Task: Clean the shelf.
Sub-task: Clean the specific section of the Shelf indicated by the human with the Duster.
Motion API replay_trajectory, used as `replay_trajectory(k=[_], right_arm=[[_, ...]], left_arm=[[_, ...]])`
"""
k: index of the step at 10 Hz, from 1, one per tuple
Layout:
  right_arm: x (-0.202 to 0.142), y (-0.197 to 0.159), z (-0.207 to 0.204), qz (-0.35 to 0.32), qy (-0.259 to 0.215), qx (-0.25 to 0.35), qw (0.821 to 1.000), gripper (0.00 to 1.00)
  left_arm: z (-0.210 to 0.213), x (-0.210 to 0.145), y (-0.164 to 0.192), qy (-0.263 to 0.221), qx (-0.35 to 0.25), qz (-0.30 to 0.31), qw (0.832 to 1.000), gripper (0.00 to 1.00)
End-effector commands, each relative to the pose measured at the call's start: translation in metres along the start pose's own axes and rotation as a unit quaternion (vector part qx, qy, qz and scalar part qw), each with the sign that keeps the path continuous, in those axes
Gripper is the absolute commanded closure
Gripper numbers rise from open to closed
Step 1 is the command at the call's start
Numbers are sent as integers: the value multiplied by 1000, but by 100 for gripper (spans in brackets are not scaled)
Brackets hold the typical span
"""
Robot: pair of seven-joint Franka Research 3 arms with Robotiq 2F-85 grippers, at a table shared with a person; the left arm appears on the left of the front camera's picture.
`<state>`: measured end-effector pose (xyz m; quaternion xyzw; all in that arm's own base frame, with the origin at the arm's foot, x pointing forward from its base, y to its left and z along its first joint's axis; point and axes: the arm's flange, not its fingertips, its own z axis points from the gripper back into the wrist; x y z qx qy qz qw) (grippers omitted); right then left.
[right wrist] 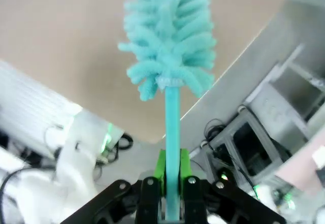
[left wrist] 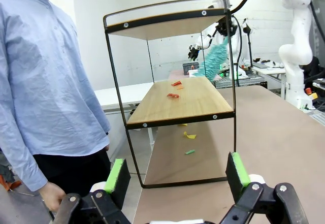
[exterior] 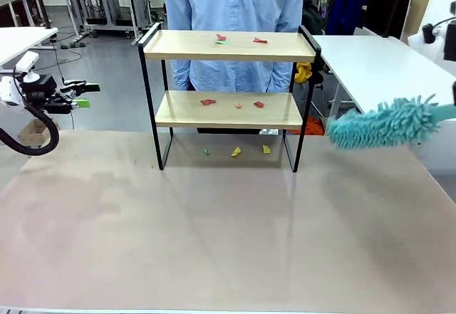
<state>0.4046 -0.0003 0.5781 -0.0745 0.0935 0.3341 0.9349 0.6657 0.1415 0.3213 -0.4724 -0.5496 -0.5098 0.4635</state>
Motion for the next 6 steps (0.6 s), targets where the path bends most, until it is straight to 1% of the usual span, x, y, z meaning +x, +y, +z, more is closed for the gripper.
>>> replay_trajectory(k=[1,2,3,4,6], right_arm=[[-15,29,5,121,13,40,992,87],[-13,45,3,168,-4,64,984,87],[-8,65,-5,224,-15,78,971,87],[-1,79,-14,265,-21,100,959,87],[16,106,-28,326,-34,106,939,87]], left_arm=[[-2,2,-3,-1,1,-7,1000,0],[-2,2,-3,-1,1,-7,1000,0],[-2,2,-3,-1,1,-7,1000,0],[-2,2,-3,-1,1,-7,1000,0],[-2,2,-3,-1,1,-7,1000,0]])
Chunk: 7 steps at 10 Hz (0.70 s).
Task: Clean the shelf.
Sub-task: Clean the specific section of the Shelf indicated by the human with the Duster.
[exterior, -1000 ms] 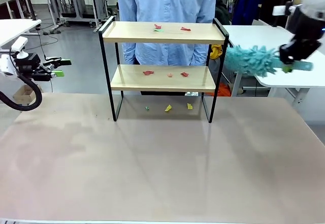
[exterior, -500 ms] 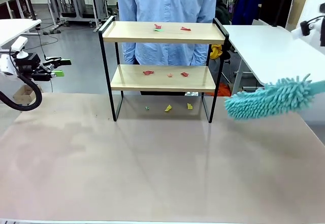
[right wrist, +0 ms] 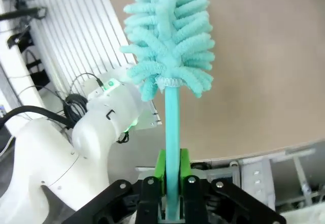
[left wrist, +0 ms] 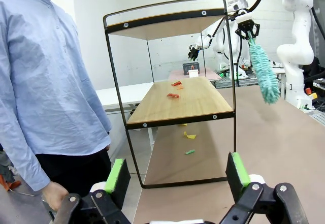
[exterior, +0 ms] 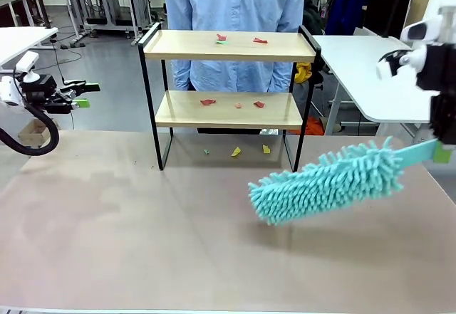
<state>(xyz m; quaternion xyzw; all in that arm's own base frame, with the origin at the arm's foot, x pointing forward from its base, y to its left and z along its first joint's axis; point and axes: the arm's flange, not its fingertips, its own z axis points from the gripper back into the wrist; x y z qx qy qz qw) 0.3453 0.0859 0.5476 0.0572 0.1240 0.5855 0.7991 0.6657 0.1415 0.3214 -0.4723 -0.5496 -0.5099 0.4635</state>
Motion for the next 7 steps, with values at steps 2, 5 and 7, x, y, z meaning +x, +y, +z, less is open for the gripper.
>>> replay_trajectory(k=[2,5,7], right_arm=[[21,-2,-28,62,6,1,998,87],[31,-4,-50,40,-38,-20,998,87],[31,-1,-39,53,12,-4,999,87]], left_arm=[[-2,2,-3,-1,1,-7,1000,0],[-2,2,-3,-1,1,-7,1000,0],[-2,2,-3,-1,1,-7,1000,0]])
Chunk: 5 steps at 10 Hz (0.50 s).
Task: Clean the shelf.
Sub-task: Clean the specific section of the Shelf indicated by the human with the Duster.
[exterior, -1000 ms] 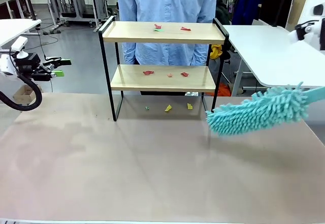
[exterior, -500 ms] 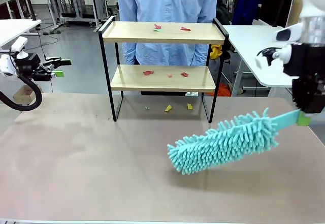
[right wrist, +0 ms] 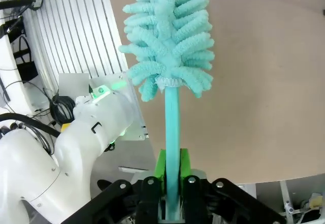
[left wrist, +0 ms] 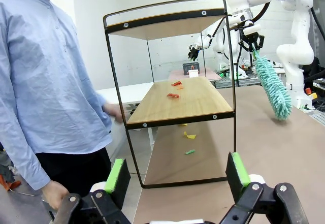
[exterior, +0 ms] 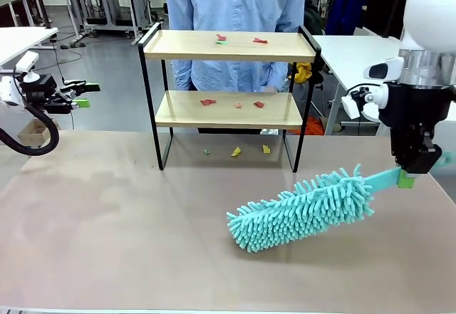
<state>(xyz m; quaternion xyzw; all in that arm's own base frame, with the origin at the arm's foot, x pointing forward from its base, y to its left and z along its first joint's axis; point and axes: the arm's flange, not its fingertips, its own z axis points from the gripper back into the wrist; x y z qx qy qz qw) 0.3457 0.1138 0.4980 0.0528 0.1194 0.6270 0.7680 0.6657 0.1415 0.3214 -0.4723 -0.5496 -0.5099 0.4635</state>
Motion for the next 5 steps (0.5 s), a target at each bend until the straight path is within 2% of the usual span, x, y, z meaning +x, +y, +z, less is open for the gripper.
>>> replay_trajectory(k=[1,5], right_arm=[[-2,3,8,2,7,6,1000,87],[-2,3,8,2,7,6,1000,87]], left_arm=[[-2,2,-3,-1,1,-7,1000,0],[-2,2,-3,-1,1,-7,1000,0]])
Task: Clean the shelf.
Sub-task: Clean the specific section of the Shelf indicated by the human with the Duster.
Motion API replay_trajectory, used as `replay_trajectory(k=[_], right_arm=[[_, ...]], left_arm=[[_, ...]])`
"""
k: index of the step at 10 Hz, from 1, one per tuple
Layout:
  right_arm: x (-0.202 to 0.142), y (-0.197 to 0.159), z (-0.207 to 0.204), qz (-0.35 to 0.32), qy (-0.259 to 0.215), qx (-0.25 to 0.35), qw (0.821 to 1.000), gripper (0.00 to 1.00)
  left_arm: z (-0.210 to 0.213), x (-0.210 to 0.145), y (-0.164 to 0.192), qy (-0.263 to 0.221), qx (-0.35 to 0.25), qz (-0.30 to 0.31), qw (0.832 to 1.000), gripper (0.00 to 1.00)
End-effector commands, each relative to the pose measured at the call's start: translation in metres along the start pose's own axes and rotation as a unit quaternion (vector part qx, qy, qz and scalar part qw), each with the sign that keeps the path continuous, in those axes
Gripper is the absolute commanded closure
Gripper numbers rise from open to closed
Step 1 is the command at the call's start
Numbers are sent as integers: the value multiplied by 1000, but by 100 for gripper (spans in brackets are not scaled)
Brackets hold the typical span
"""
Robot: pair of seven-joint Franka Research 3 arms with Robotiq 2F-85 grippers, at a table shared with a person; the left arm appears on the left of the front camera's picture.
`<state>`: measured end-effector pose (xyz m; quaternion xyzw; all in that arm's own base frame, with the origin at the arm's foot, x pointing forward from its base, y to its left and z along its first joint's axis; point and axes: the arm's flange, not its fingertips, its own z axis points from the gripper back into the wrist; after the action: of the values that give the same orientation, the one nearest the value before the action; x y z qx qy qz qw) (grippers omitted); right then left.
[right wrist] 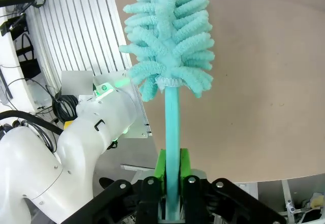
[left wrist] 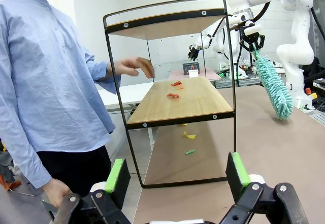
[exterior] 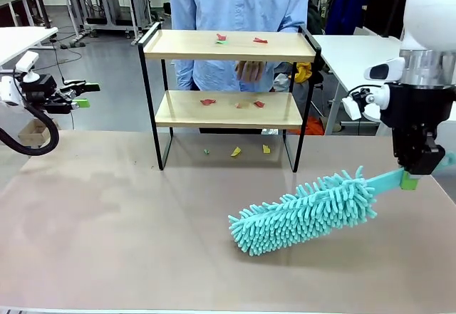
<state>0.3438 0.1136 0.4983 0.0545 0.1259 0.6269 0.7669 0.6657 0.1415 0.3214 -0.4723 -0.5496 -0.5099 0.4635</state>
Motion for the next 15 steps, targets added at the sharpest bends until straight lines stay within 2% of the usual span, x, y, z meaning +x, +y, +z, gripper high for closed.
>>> replay_trajectory(k=[1,13,14,15], right_arm=[[-1,1,8,1,3,0,1000,87],[-1,1,8,1,3,0,1000,87],[0,0,0,0,0,0,1000,87],[13,9,11,-30,-30,-16,999,87]], left_arm=[[-2,2,-3,-1,1,-7,1000,0],[-2,2,-3,-1,1,-7,1000,0],[-2,2,-3,-1,1,-7,1000,0],[-2,2,-3,-1,1,-7,1000,0]])
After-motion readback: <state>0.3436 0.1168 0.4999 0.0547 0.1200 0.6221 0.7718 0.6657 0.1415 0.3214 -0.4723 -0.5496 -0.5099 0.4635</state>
